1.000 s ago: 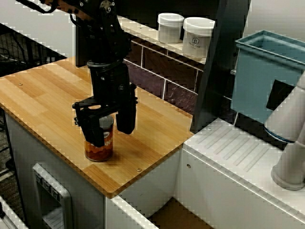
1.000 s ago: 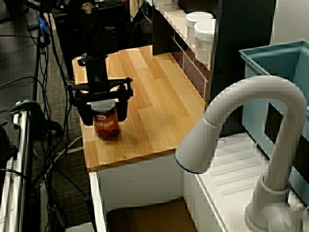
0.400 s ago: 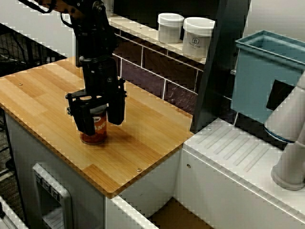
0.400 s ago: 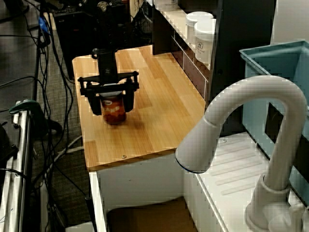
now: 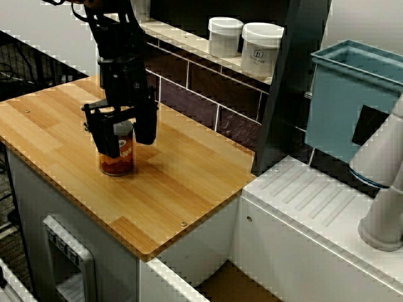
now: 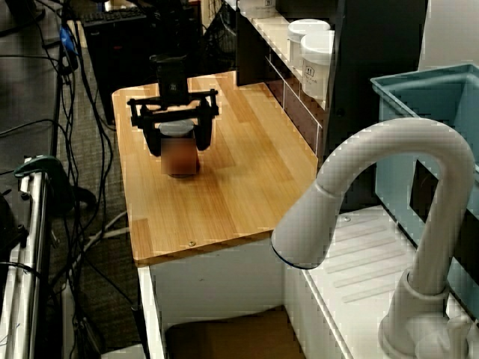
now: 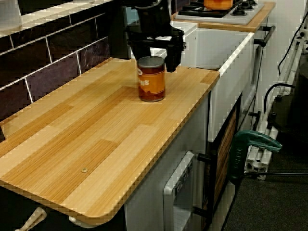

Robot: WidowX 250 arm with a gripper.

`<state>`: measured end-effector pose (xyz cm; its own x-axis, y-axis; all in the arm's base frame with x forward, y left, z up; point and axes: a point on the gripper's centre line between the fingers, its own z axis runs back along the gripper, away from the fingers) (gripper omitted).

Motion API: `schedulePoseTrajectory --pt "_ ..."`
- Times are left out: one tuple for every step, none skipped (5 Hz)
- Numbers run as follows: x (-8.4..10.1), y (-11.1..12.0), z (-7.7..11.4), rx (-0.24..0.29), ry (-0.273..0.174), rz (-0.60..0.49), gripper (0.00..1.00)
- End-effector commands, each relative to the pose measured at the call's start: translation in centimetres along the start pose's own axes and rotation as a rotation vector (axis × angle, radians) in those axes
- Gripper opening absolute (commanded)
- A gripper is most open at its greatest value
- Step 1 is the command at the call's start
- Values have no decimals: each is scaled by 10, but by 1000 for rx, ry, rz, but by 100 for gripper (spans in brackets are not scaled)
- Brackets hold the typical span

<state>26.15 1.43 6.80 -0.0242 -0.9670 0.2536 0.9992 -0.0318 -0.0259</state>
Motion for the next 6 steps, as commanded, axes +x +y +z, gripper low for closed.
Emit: schedulePoseTrajectory --pt "-27 1 36 47 -5 13 100" --pt "-42 0 36 53 -4 24 100" --pt "-52 3 33 53 2 43 100" --pt "-63 8 33 49 6 74 100" --pt "-71 14 42 55 -15 106 100" --pt "-69 15 54 53 -45 111 100"
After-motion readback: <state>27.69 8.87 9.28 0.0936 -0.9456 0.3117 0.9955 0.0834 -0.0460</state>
